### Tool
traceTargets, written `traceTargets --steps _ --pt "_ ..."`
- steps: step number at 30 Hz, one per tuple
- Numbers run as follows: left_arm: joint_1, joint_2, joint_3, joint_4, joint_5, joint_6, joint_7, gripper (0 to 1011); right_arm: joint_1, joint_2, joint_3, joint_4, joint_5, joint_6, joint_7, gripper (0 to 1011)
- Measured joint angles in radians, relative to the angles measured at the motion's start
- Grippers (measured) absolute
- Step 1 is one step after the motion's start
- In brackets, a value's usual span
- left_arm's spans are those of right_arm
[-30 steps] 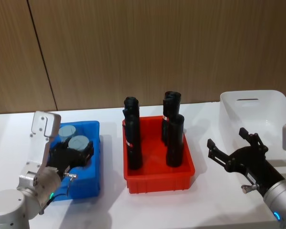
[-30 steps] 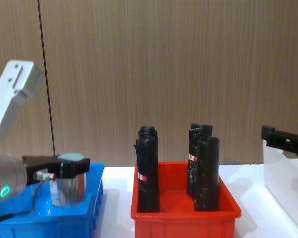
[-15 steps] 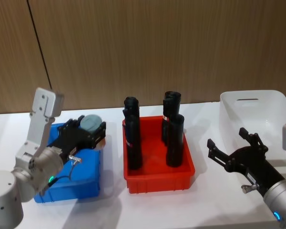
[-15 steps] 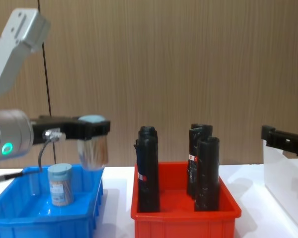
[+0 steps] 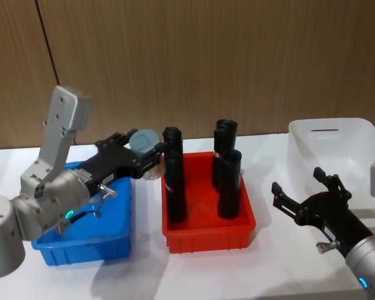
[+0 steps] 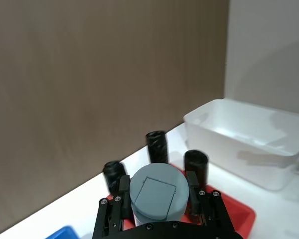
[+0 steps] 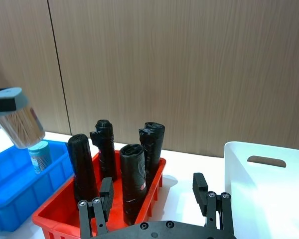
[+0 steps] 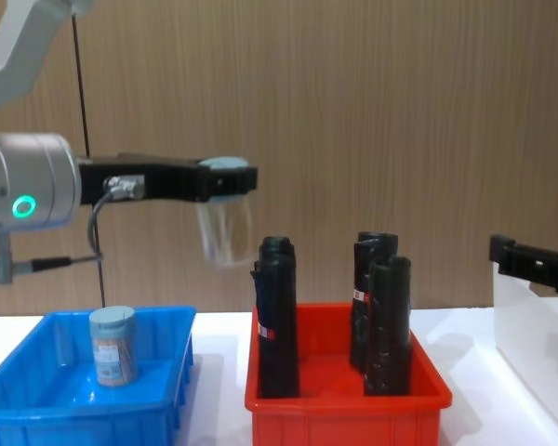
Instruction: Pick the cotton swabs from the blue box and place them into the white box.
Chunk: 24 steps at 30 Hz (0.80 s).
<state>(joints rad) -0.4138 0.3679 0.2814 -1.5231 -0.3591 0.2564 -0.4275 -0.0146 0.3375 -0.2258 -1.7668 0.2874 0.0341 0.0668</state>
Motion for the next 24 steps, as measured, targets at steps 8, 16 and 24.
traceTargets --steps 8,16,24 --pt "-0.05 -0.011 0.002 0.021 -0.017 0.007 -0.133 671 0.0 0.0 0.0 0.0 0.0 0.0 0.0 1002" --pt "-0.122 -0.039 0.013 0.078 -0.03 0.018 -0.267 670 0.0 0.0 0.0 0.0 0.0 0.0 0.0 1002" --pt "-0.217 -0.082 0.031 0.171 -0.028 0.037 -0.39 671 0.0 0.0 0.0 0.0 0.0 0.0 0.0 1002"
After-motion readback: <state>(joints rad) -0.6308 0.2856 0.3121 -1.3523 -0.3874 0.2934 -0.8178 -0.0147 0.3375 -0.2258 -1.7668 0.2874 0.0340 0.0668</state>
